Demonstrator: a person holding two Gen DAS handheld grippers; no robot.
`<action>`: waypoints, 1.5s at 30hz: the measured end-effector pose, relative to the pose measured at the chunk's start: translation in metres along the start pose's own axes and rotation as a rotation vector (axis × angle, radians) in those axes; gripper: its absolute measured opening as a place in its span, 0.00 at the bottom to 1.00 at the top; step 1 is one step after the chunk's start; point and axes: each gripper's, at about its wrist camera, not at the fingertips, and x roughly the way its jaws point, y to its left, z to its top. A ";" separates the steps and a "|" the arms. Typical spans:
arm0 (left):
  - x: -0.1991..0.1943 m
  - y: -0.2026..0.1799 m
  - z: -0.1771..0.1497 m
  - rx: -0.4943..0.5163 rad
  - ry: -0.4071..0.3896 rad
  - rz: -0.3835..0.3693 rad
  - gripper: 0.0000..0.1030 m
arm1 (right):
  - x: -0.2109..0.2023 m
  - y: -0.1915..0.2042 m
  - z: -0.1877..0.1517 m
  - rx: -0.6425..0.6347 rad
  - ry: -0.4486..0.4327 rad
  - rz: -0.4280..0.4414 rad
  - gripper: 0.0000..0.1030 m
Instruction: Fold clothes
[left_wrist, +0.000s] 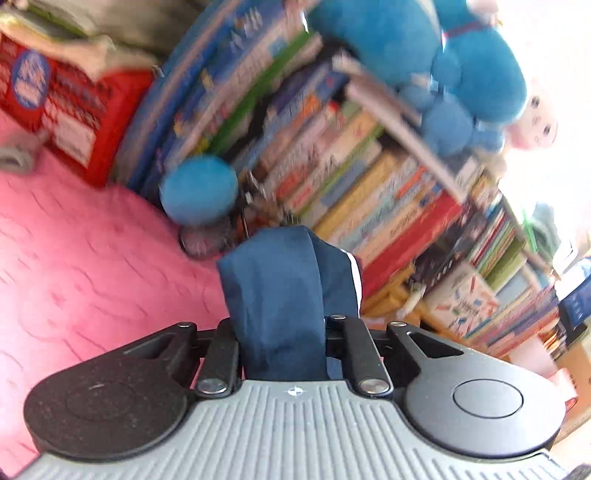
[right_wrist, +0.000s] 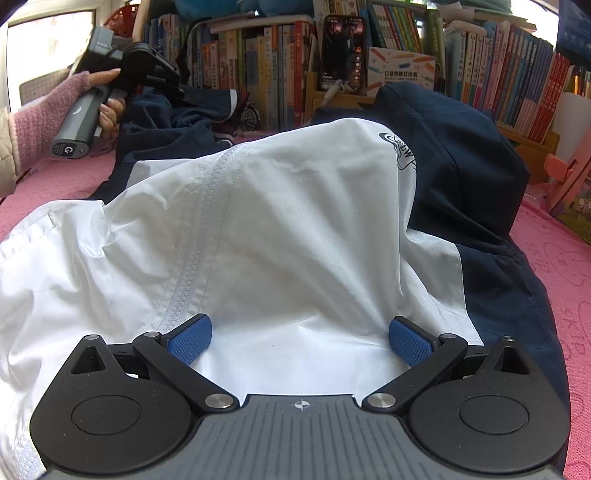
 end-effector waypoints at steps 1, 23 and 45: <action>-0.013 0.005 0.010 0.006 -0.033 0.013 0.14 | 0.000 0.000 0.000 0.000 0.000 0.000 1.00; -0.111 0.214 0.050 -0.130 -0.167 0.469 0.08 | 0.002 0.004 -0.002 -0.029 -0.011 -0.025 1.00; -0.135 0.134 0.047 0.243 -0.300 0.358 0.19 | 0.003 0.004 -0.005 -0.023 -0.009 -0.021 1.00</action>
